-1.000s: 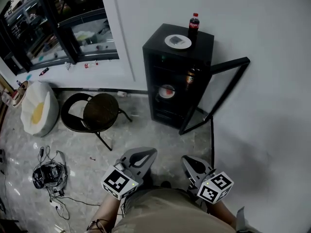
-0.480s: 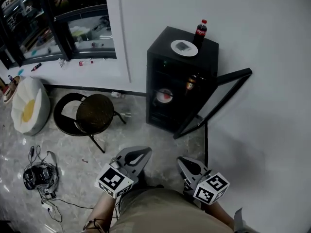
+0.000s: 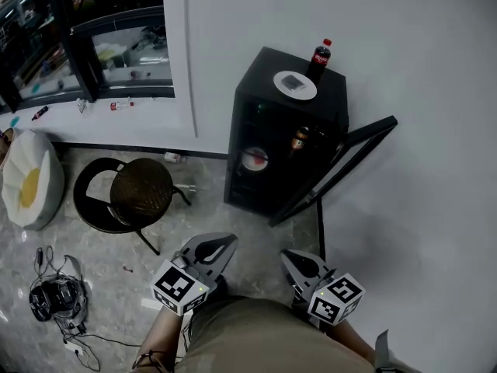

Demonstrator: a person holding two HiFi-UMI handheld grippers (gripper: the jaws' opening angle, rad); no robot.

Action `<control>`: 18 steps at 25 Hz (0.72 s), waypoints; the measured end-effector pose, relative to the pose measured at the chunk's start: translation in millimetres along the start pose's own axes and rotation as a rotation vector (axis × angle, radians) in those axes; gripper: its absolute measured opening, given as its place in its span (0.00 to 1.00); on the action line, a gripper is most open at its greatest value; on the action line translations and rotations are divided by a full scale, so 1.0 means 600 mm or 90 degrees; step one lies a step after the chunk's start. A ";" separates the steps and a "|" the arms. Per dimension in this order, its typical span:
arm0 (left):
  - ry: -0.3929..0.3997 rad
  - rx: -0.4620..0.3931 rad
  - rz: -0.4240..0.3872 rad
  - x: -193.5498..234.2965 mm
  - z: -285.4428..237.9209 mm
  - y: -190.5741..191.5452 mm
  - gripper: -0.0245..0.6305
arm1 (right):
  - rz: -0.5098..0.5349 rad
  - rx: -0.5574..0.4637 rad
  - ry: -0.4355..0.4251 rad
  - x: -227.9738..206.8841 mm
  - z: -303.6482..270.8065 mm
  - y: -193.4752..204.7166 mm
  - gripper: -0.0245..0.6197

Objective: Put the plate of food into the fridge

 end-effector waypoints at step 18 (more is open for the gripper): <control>0.000 0.003 0.029 0.127 0.037 0.004 0.05 | -0.004 0.042 0.018 0.011 -0.121 -0.028 0.07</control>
Point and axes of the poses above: the fingertips, and each gripper's own axes: z backward along the fingers, x to its left, y out of its underside, the point moved 7 cm from there along z, backward along the fingers, and after that the axes turned 2 degrees about -x, right-handed, at the moved point
